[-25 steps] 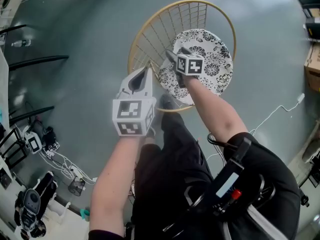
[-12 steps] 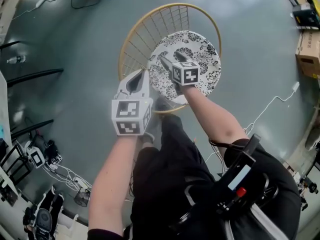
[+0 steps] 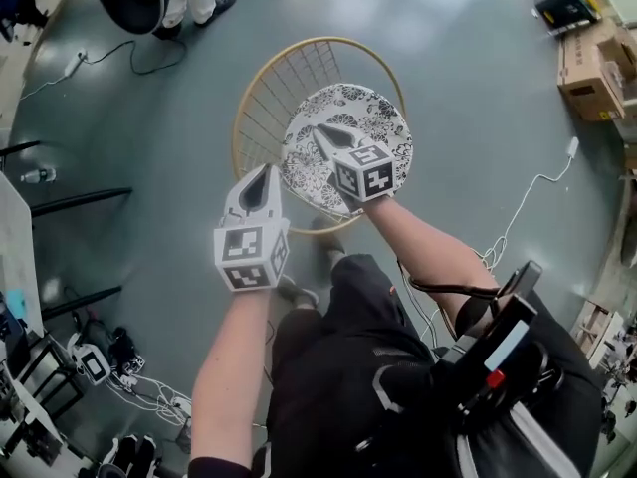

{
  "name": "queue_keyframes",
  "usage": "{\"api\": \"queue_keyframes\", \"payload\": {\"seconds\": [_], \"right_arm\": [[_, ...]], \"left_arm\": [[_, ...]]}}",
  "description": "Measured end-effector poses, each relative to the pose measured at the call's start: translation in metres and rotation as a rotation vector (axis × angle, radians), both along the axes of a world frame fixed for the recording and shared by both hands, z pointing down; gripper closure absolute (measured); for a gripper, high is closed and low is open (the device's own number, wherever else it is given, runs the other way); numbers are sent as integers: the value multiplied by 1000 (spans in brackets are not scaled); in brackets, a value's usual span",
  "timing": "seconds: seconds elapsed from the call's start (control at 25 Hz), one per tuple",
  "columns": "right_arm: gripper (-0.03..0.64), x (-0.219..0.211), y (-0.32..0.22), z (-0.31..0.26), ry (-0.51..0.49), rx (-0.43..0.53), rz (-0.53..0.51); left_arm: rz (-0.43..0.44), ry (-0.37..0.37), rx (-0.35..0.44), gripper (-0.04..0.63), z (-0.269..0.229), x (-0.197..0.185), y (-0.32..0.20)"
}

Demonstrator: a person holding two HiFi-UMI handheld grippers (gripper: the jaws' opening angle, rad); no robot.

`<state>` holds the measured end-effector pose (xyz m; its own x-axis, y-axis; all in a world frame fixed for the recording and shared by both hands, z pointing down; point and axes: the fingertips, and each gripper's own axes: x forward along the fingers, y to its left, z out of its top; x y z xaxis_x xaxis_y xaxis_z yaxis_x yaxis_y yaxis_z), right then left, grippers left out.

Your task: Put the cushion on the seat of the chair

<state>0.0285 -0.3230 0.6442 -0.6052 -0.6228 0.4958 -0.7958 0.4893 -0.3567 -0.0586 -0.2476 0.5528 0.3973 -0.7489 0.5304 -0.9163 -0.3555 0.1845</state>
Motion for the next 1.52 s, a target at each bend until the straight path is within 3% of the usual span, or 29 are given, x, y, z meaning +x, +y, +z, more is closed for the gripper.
{"api": "queue_keyframes", "payload": {"seconds": [0.2,0.72,1.0,1.24,1.52], "right_arm": [[586,-20,22,-75,-21,94,-27],[598,-53,94,-200,-59,238,-69],[606,-65,129,-254,-62,339,-80],[606,-58,149,-292,-104,391,-16],[607,-57,176,-327,-84,442,-41]], "left_arm": [[38,12,72,588,-40,-4,14],[63,48,204,588,-117,-37,57],[104,64,296,588,-165,-45,85],[71,92,340,588,-196,-61,104],[75,92,401,588,-235,-69,124]]}}
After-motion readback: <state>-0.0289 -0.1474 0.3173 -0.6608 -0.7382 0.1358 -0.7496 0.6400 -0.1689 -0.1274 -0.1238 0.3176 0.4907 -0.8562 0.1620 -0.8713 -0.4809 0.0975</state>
